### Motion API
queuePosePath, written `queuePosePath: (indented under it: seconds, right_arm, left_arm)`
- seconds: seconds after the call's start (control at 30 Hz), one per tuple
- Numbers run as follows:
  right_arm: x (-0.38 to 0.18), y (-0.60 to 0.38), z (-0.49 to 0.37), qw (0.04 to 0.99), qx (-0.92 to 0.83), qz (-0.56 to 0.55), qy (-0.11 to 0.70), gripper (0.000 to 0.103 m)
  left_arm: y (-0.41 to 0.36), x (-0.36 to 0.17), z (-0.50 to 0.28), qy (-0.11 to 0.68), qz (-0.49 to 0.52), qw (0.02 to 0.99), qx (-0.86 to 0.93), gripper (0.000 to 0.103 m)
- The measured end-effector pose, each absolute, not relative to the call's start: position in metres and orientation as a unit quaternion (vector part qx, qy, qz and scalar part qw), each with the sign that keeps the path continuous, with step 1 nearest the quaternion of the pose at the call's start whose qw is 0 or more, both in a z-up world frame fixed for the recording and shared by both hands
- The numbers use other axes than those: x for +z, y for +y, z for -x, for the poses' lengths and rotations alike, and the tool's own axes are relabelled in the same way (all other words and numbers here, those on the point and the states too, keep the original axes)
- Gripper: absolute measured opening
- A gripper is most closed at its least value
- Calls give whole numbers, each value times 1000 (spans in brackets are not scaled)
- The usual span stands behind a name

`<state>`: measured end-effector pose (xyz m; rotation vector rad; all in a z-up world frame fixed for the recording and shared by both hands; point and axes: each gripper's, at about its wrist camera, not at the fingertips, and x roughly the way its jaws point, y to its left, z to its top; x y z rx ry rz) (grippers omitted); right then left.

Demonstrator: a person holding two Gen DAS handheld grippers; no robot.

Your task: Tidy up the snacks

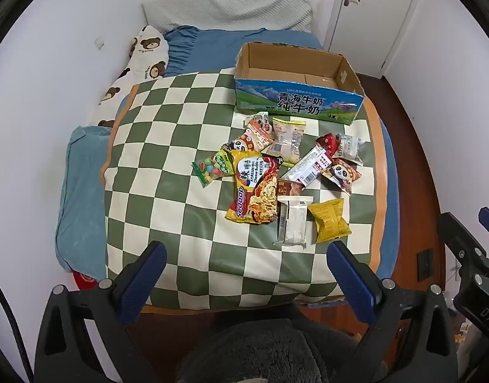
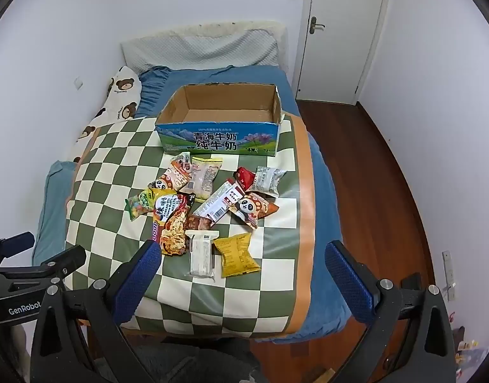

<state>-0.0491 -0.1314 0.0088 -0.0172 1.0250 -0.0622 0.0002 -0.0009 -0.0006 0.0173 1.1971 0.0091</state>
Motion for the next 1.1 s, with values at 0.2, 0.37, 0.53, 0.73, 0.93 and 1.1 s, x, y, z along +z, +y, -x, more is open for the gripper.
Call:
queuePosePath:
  seconds: [0.2,0.37,0.53,0.73,0.93,1.1]
  right_arm:
    - [6,-130,52,869,-29,11,493,103]
    - [4,-130,57,868,-30,9,496,103]
    - [4,-130,54,866,-28,9,499,103]
    - [5,-130,54,866,-28,8,500,103]
    - [3,-129,53,865,-28,6,500,103]
    - [2,-130,53,864,-27,5,502,103]
  left_arm:
    - [-7,0,1,561,-11,828,6,103]
    - [1,-3,4,567,-4,824,-2,103]
    - [1,-3,7,567,-3,824,-2,103]
    - [0,-5,4,567,-1,824,-1,103]
    - [-3,-5,4,567,-1,824,-2,103]
    - [-4,2,0,566,-3,824,-7,103]
